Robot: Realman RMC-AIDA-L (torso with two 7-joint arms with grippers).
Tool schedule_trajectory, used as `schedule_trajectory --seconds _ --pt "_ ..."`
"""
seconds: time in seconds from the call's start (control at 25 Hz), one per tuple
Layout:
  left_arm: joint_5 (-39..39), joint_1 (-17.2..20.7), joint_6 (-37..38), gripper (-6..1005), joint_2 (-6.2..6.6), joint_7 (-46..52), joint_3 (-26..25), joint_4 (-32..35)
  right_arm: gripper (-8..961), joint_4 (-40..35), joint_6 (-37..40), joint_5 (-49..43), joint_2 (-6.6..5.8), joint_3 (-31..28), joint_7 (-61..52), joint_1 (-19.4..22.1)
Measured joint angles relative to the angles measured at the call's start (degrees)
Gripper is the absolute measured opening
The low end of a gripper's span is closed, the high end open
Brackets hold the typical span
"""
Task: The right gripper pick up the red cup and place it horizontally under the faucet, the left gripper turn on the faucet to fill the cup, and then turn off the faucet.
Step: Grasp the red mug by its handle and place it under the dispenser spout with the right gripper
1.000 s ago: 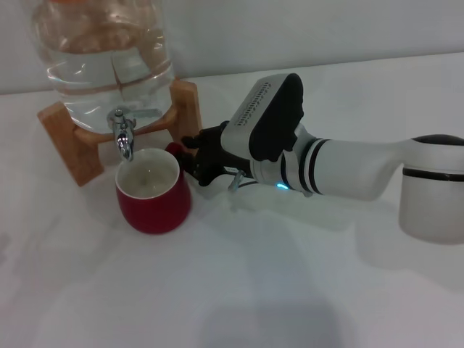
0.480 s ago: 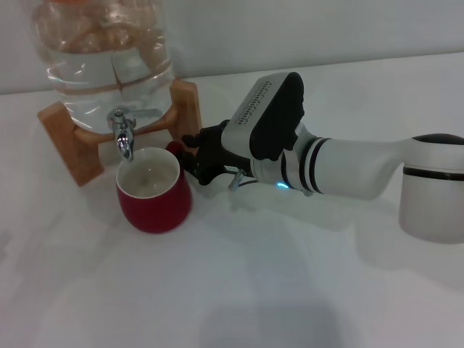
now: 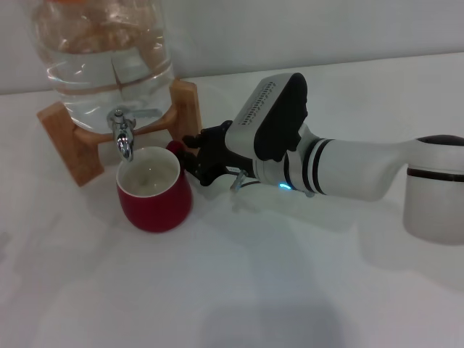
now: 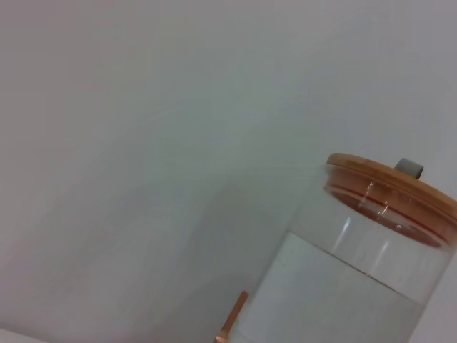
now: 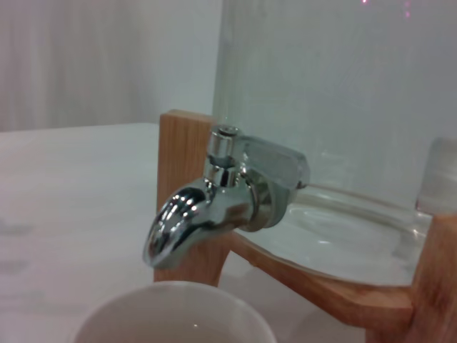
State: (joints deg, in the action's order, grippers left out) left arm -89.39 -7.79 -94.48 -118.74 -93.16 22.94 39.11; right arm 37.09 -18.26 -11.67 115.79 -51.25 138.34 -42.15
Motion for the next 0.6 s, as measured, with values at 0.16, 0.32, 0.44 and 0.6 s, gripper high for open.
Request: schedule_trajectory --seconds 0.16,0.32,0.44,0.6 --pt "0.00 0.01 0.00 876 0.00 0.00 0.00 0.00 241 -0.04 -0.46 0.00 -0.07 -0.04 0.00 0.21" --pt "0.00 -0.05 0.00 876 0.00 0.00 0.00 0.00 242 -0.20 -0.46 -0.11 -0.04 0.19 0.00 0.23" --pt "0.00 -0.16 0.00 876 -0.05 0.03 0.00 0.00 243 -0.35 -0.21 -0.13 0.01 0.18 0.00 0.23" --pt "0.00 -0.06 0.00 876 -0.08 0.07 0.00 0.00 244 -0.43 -0.23 -0.15 -0.05 0.03 0.00 0.23"
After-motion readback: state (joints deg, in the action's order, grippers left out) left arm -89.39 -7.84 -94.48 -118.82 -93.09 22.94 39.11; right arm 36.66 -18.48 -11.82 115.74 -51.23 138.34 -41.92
